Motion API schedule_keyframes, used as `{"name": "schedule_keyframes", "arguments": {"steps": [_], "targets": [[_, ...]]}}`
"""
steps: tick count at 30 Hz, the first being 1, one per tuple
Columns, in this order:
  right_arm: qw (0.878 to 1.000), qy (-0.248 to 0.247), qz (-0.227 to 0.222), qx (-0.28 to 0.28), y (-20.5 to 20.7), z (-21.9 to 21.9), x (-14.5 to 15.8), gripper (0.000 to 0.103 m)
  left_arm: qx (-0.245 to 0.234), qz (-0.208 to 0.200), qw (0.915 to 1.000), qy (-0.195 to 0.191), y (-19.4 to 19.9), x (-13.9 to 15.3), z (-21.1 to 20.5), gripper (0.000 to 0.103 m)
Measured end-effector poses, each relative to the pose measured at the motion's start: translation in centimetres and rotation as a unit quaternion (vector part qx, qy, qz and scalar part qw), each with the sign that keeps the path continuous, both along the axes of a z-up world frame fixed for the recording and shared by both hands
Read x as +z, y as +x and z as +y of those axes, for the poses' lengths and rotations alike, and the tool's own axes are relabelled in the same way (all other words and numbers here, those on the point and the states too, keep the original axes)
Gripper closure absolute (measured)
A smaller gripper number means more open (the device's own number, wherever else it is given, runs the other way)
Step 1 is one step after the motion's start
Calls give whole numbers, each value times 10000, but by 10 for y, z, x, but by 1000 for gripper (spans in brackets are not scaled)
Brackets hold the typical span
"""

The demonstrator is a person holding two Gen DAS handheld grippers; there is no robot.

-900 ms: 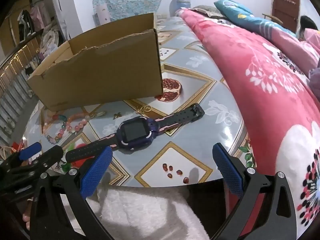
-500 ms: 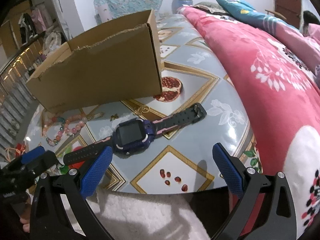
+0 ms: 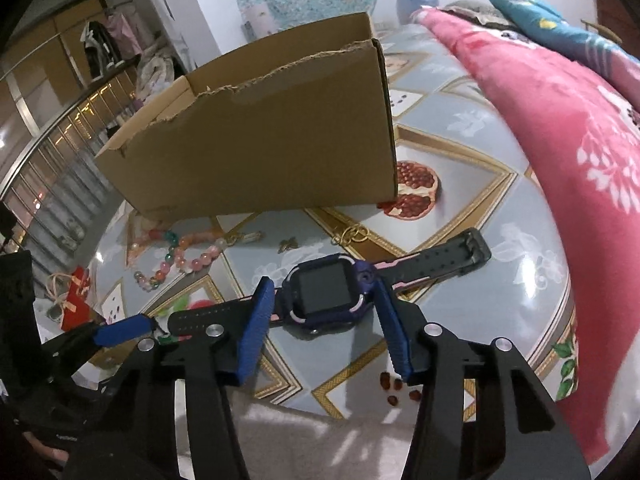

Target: Organize jewelry

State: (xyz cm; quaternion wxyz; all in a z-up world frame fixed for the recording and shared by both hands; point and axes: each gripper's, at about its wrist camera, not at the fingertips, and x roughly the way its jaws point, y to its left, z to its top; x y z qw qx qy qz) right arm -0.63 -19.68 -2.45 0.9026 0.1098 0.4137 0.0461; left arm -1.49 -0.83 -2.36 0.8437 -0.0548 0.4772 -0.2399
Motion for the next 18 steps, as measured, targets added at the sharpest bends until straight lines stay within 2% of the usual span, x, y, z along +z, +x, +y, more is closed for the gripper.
{"name": "schedule_keyframes", "arguments": {"steps": [5,10,12,15,18], "targets": [[9999,80,-48,95,1,1,5,60,20,129,9995,-275,8,0,3,36],[9998,-44,99,142,10,1,0,65,51,449,9953,-851,17,-4,9,41],[9998,-37,77,153,10,0,0,68,24,571,9906,-1239,19,-4,13,42],[9998,-55,72,157,9,0,0,69,22,818,9768,-1980,22,-4,23,42],[9998,-97,65,174,8,0,-1,69,-42,751,9721,-2222,21,3,25,42]]}}
